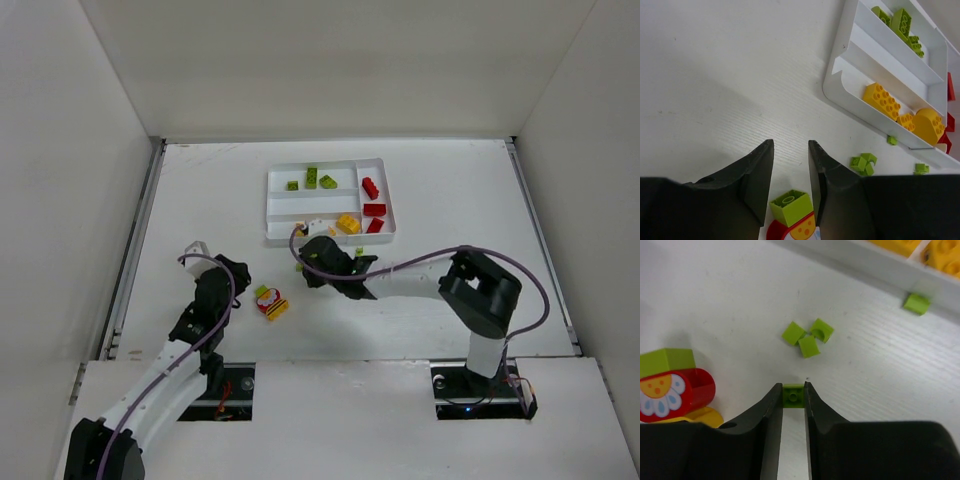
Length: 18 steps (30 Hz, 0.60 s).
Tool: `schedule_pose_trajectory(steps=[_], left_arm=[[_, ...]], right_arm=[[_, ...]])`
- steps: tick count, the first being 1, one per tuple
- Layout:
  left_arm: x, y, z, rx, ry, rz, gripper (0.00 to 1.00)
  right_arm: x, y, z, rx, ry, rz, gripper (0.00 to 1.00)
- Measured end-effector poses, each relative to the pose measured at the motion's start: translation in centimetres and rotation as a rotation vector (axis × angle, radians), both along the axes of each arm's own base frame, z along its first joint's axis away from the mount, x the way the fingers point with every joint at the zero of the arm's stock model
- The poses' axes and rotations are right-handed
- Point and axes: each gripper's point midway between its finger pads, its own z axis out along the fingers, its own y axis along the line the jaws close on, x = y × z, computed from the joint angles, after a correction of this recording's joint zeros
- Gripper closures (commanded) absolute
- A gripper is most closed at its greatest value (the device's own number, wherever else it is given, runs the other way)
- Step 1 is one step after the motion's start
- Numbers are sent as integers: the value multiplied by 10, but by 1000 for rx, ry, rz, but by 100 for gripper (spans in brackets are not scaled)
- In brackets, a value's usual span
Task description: Sort the legos into containers by color
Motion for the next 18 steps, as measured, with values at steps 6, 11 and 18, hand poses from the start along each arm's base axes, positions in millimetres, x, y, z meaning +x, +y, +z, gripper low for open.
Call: schedule_pose_trajectory(steps=[6,11,18], left_arm=[[0,-6,7,-13,-23,-31,67],[-4,-27,10,-7,14,-128,67],[2,-70,19,56,94,-281,67]], right_arm=[[93,-11,79,153,-78,-127,75],[183,-43,121,233,-158,-268,74],[197,-55,58,131,-55,-293,73]])
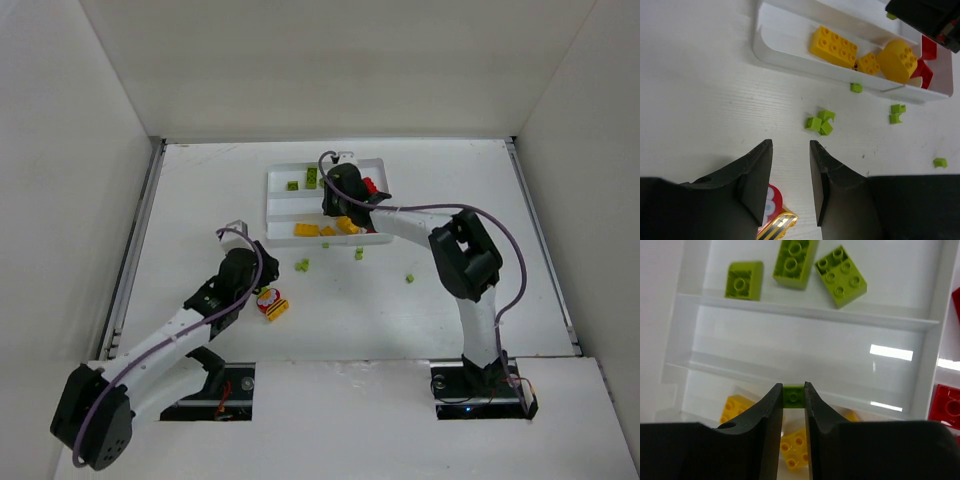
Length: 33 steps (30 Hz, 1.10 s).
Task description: Sort the legos into containers by color
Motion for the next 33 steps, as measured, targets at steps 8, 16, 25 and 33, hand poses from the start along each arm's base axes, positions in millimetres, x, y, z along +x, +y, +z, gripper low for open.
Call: schedule_pose_trajectory(steps=[8,16,25,33], left_arm=[[9,-36,-24,129,105,-113,66],[24,-56,-45,215,147,-151,67],[32,-69,-53,261,148,-187,71],[35,-71,-67,292,171,-185,74]], right_arm=[[2,-14,-26,-31,70,-24,46],[-2,-26,-16,-20,56,-39,36],[-47,-55,44,81,-54,-46,36],[-91,-53,25,101,-29,-8,36]])
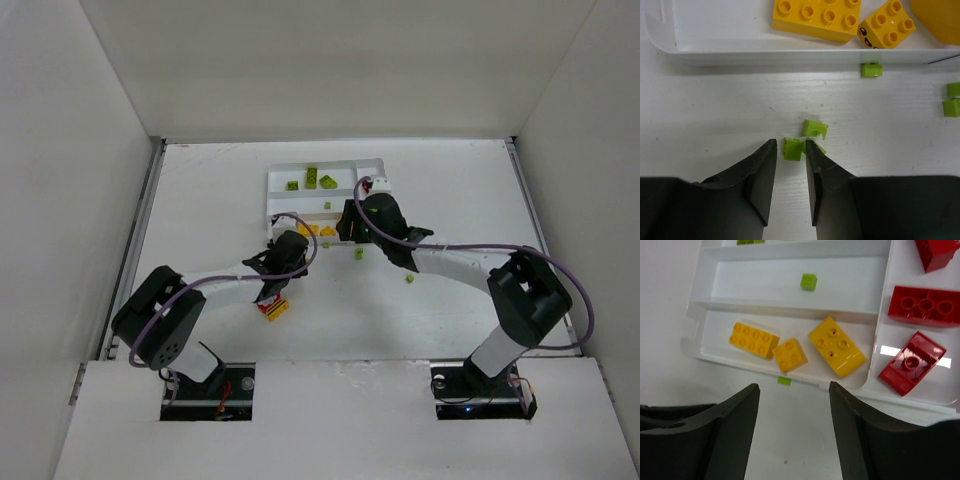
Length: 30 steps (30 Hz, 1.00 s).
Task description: Sort the legos into containers by color
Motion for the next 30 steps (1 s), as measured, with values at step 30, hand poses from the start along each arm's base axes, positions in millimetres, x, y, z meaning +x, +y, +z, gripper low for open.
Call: schedule_pose_trajectory(steps=[30], left_arm=[[1,19,-6,2,-11,45,78]], right_arm=[[-25,7,-13,26,11,38,28]])
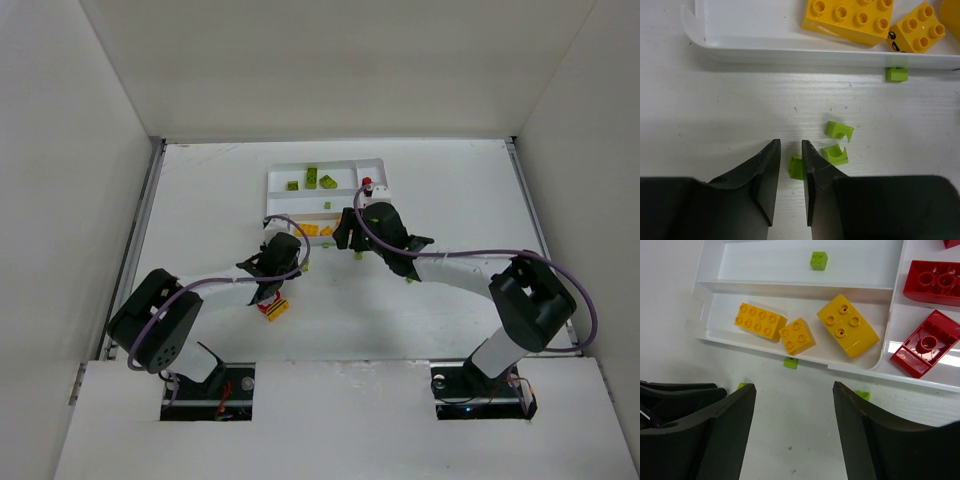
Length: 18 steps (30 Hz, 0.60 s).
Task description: Sort the legos into containers by color
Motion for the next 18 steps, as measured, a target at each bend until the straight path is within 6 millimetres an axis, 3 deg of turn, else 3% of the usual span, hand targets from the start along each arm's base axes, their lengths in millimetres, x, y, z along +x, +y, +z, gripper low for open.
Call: schedule_pose_trajectory(steps=[4,10,12,15,18], left_arm=[[-1,-1,0,-3,1,-4,77],[-1,-4,-1,-3,3,-14,79],[-2,-6,-2,-3,3,-17,79],[-2,-6,-2,-5,2,-19,75],[-2,-6,-1,-5,2,-19,73]], right_arm=[[-1,0,4,-1,-10,-5,29],[-7,-16,-2,-54,-17,-65,48],[-9,-23,-10,-82,-9,-89,45],[-15,-32,-23,-119,10,-114,33],[-20,-39,-33,-147,27,-126,32]])
